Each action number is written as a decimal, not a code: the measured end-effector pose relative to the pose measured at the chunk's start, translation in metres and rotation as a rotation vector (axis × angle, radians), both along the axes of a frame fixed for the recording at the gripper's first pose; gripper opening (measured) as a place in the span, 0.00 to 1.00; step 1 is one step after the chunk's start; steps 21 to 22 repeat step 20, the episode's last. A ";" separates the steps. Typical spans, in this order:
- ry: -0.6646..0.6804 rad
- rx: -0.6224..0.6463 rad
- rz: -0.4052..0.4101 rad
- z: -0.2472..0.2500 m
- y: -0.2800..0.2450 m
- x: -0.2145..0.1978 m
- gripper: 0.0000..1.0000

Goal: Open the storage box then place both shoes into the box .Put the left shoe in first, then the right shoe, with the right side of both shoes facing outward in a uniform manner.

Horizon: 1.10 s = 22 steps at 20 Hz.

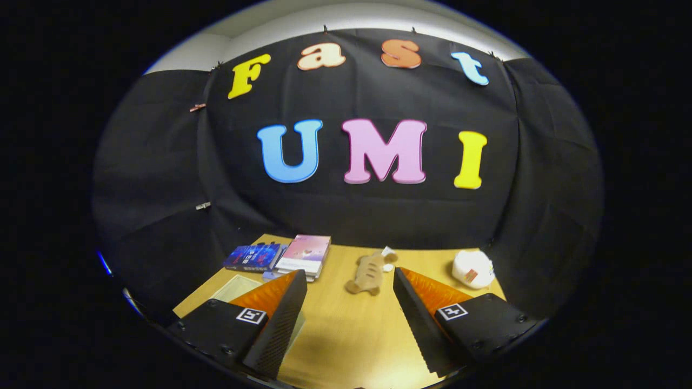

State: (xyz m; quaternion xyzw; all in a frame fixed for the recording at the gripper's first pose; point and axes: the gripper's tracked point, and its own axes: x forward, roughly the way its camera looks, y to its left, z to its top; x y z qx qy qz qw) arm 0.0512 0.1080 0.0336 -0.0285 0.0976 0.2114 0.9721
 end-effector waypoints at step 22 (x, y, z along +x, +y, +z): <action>-0.102 0.026 -0.145 -0.015 -0.103 0.007 0.98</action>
